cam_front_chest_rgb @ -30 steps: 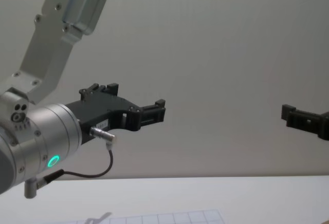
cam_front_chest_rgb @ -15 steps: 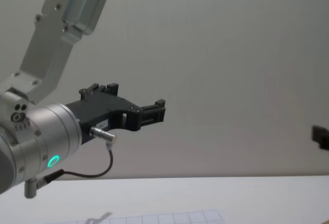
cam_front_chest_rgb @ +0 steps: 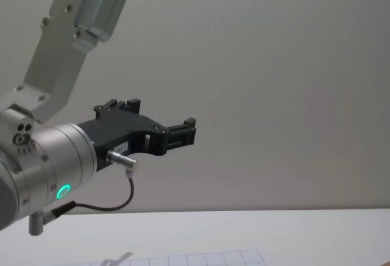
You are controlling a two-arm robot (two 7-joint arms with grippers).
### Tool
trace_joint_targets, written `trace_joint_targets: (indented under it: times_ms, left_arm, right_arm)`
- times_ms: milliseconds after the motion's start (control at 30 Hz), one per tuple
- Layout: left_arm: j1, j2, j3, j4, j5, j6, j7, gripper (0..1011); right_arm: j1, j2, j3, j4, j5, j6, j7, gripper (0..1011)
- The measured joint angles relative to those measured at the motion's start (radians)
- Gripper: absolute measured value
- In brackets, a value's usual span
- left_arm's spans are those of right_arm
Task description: Use the one hand to pick up the stamp and affix it onto the A4 paper.
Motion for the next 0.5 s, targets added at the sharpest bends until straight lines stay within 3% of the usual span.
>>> trace_joint_targets:
  times_ms: [500]
  left_arm:
    - [0.000,0.000,0.000,0.000,0.000,0.000,0.000,1001]
  right_arm:
    - [0.069,-0.019,-0.028,0.115,-0.083,0.086,0.100,1001]
